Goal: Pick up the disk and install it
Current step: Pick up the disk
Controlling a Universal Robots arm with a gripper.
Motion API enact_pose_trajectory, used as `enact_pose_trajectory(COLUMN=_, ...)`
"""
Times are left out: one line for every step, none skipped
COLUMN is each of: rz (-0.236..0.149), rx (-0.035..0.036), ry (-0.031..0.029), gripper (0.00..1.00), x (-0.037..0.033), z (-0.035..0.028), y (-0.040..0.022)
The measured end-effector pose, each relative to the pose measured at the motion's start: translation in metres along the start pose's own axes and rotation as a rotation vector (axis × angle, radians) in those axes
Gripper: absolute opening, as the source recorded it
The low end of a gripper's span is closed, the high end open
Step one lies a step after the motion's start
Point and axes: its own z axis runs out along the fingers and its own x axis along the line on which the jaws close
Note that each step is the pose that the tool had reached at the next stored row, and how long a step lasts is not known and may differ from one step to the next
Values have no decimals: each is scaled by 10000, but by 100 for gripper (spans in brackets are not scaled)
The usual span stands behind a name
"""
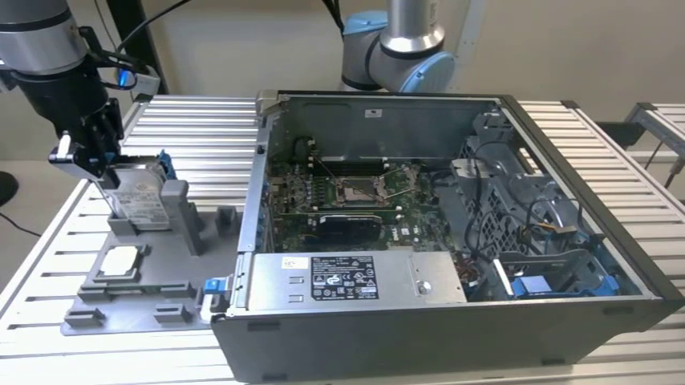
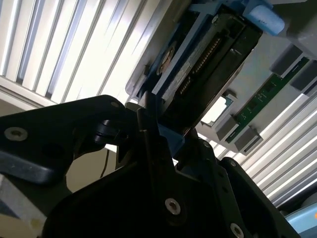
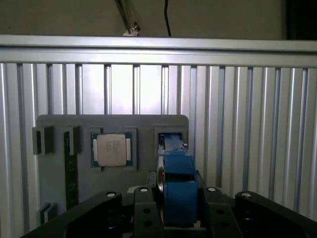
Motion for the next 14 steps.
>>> enact_pose_trajectory(rz=0, rx=0, ry=0, gripper=0, x=1, z=0, y=0)
enact_pose_trajectory(rz=1, rx=0, ry=0, gripper=0, x=2, z=0, y=0)
enact_pose_trajectory(rz=0, rx=1, ry=0, gripper=0, x=1, z=0, y=0)
enact_pose_trajectory(rz=0, rx=1, ry=16, gripper=0, x=-1, z=0, y=0)
enact_pose_trajectory(rz=1, rx=1, ry=62, gripper=0, x=-5, z=0, y=0)
enact_pose_trajectory(rz=0, rx=1, ry=80, gripper=0, x=-8, z=1, y=0)
enact_pose_trajectory(rz=0, rx=1, ry=81, gripper=0, x=-8, z=1, y=0)
enact_pose_trajectory(rz=0, rx=1, ry=82, gripper=0, x=-8, z=1, y=0)
enact_pose_trajectory(rz=2, rx=1, ry=83, gripper=0, x=-9, z=1, y=0)
enact_pose_trajectory(rz=1, rx=1, ry=83, gripper=0, x=-9, z=1, y=0)
enact_pose_trajectory(rz=1, rx=0, ry=84, gripper=0, x=-9, z=0, y=0)
enact_pose_trajectory(rz=1, rx=0, ry=83, gripper=0, x=-9, z=0, y=0)
enact_pose_trajectory(rz=1, rx=0, ry=72, gripper=0, x=-6, z=0, y=0)
enact_pose_trajectory(rz=2, rx=0, ry=47, gripper=0, x=1, z=0, y=0)
